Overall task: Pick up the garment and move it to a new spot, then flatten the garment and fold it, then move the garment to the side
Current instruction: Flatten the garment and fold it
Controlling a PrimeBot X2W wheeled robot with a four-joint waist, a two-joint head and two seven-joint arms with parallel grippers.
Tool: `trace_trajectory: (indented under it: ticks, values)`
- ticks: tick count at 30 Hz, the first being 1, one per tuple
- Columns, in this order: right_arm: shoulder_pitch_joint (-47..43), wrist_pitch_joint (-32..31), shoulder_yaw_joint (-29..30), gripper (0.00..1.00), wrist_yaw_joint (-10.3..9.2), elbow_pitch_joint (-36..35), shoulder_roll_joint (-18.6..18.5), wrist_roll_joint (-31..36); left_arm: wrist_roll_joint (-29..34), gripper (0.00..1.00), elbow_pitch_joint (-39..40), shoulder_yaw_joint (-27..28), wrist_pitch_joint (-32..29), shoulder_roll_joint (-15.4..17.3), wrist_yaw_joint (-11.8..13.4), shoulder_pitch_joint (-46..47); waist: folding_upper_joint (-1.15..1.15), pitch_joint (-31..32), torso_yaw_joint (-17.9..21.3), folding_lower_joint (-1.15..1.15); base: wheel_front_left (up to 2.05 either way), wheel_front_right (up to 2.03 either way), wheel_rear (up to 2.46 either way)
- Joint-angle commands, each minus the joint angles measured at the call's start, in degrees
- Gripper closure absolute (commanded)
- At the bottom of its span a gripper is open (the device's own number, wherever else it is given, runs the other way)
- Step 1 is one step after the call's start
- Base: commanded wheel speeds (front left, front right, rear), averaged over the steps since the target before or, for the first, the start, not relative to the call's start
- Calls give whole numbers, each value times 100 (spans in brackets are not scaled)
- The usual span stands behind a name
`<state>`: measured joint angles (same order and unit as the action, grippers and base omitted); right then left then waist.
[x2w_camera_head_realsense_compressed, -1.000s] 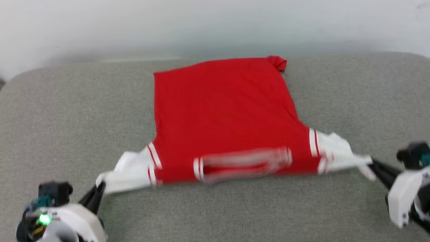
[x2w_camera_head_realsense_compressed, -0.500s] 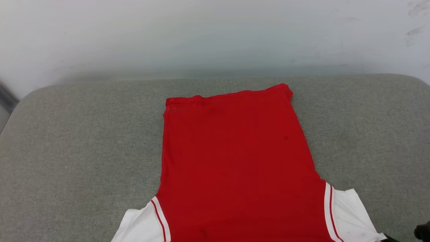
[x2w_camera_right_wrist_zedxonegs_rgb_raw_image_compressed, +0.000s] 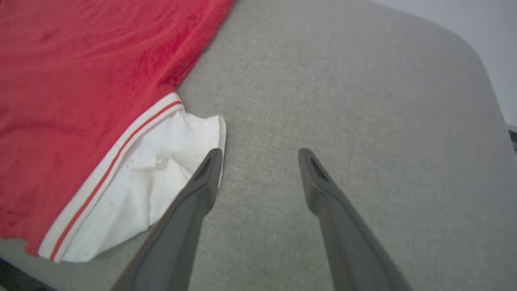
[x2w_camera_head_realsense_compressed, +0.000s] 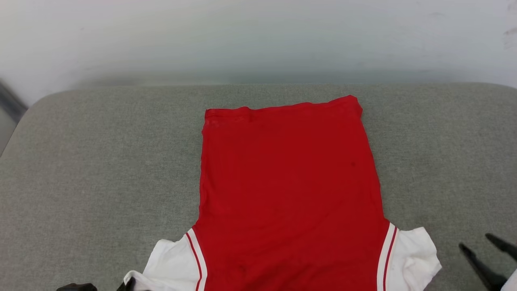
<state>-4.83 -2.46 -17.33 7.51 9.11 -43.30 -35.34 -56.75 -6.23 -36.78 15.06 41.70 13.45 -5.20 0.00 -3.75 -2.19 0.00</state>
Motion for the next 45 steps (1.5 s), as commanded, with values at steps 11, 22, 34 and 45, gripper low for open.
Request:
trace_trajectory:
  ticks: [11,22,34,45]
  values:
    - [2395,-1815,1060,0,-4,-1866,-732,68,692,100,707,366,14,-168,196,445,0,-968,-465,0,0,0,0]
    - [5681,-5665,-314,0,-4,-673,-696,-673,1351,100,951,344,14,-632,56,1188,0,-2113,-1241,0,0,0,0]
    - [7099,-6675,-586,0,-3,828,101,48,1783,100,980,497,14,-1182,-234,1684,0,-3051,-1716,0,0,0,0]
    - [6356,-6567,-956,77,-3,1406,128,44,2121,100,831,736,13,-1554,-456,1709,0,-3328,-1805,0,0,0,0]
